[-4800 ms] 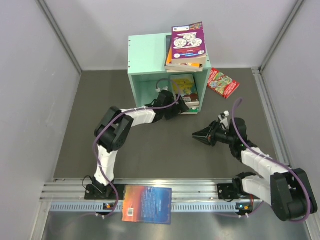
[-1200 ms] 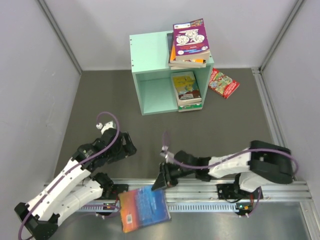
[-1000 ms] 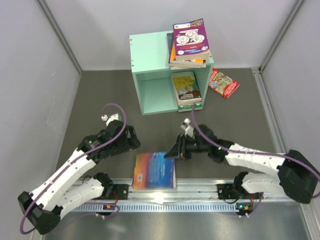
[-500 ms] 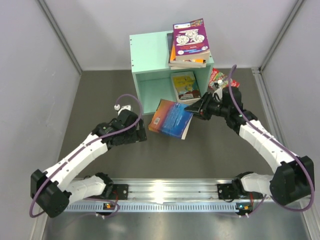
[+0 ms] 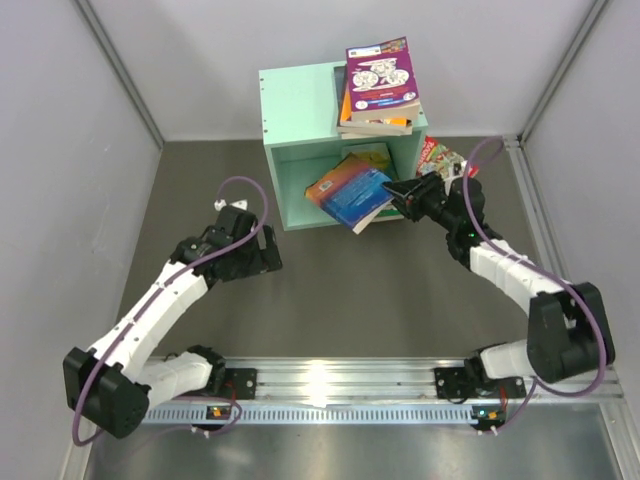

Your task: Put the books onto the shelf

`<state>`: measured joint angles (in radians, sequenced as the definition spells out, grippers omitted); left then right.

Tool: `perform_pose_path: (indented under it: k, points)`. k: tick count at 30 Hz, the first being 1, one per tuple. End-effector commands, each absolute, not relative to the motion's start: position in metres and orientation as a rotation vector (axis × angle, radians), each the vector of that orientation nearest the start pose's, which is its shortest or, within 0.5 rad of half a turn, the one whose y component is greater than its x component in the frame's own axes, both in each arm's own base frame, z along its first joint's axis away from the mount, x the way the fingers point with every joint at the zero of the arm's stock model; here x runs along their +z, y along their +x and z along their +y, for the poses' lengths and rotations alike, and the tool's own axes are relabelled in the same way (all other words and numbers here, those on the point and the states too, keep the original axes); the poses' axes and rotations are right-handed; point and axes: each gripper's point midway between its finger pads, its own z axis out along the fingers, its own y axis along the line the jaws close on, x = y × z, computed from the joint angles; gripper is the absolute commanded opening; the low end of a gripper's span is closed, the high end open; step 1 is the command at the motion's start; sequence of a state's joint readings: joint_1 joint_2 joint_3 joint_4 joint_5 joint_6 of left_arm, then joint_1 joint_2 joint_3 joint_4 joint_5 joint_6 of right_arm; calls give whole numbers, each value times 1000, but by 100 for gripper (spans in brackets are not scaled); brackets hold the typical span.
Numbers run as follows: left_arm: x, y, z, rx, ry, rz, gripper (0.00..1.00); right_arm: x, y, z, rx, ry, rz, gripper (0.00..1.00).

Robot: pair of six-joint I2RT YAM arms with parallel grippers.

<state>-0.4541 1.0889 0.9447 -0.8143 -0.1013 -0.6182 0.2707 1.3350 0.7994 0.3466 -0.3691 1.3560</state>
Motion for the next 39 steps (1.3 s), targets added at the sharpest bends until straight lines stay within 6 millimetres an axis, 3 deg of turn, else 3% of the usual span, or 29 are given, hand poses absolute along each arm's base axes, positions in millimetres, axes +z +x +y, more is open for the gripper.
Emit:
perform_pose_path:
  k: [1, 5, 11, 14, 16, 17, 18, 20, 21, 22, 23, 29, 39]
  points:
    - [173, 243, -128, -365, -186, 2477, 98, 354, 400, 192, 1705, 685, 1309, 0]
    - [174, 245, -131, -381, -177, 2491, 98, 336, 433, 184, 1755, 781, 1180, 0]
    - [173, 249, -135, -403, -198, 2492, 98, 322, 457, 164, 1705, 878, 1072, 0]
    - [171, 250, -138, -418, -203, 2497, 98, 320, 455, 148, 1628, 932, 1033, 0]
    - [169, 252, -139, -420, -202, 2501, 98, 296, 453, 141, 1543, 1013, 1086, 0]
    - [168, 252, -139, -420, -204, 2502, 98, 304, 447, 134, 1514, 1021, 1066, 0]
    - [167, 252, -140, -422, -203, 2506, 98, 280, 445, 130, 1451, 1090, 1128, 0]
    - [166, 252, -140, -423, -199, 2514, 98, 274, 434, 120, 1374, 1148, 1130, 0]
    - [164, 252, -140, -422, -197, 2515, 98, 254, 432, 116, 1305, 1211, 1184, 0]
    - [165, 250, -145, -455, -185, 2524, 98, 248, 428, 116, 1275, 1238, 1202, 0]
    - [165, 250, -145, -456, -176, 2525, 98, 250, 425, 109, 1239, 1259, 1177, 0]
    - [161, 249, -149, -467, -136, 2552, 98, 220, 427, 111, 1144, 1354, 1177, 0]
    - [172, 246, -145, -468, -148, 2526, 98, 202, 450, 130, 1116, 1460, 1118, 0]
